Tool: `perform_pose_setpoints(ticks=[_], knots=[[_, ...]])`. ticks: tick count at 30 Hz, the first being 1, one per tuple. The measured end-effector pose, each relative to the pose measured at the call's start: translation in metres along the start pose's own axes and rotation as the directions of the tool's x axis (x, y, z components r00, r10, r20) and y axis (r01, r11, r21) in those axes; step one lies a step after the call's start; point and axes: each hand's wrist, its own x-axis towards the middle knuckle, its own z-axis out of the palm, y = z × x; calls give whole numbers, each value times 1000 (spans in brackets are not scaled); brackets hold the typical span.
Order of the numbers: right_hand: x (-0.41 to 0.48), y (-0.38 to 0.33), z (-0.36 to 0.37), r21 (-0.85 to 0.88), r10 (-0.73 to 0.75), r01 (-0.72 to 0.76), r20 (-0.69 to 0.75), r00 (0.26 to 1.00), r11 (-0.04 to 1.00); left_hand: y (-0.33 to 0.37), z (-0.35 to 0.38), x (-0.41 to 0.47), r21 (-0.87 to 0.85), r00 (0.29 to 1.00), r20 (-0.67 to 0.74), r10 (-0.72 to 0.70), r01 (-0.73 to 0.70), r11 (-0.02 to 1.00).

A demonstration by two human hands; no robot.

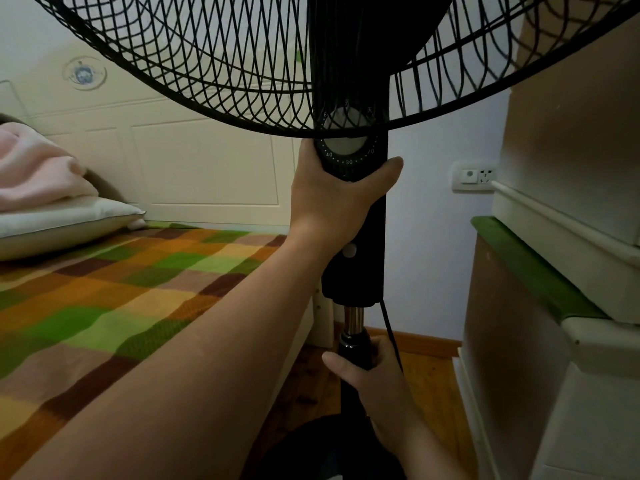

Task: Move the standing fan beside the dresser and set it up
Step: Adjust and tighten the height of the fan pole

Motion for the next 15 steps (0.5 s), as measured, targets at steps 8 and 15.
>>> perform_pose_setpoints(ticks=[8, 15], knots=[[-1, -1, -7, 192, 30, -50, 104, 994, 980, -2, 0, 0, 3, 1000, -7, 4, -4, 1000], [-3, 2, 2, 7, -69, 69, -20, 997, 998, -3, 0, 0, 4, 1000, -1, 14, -14, 1000]])
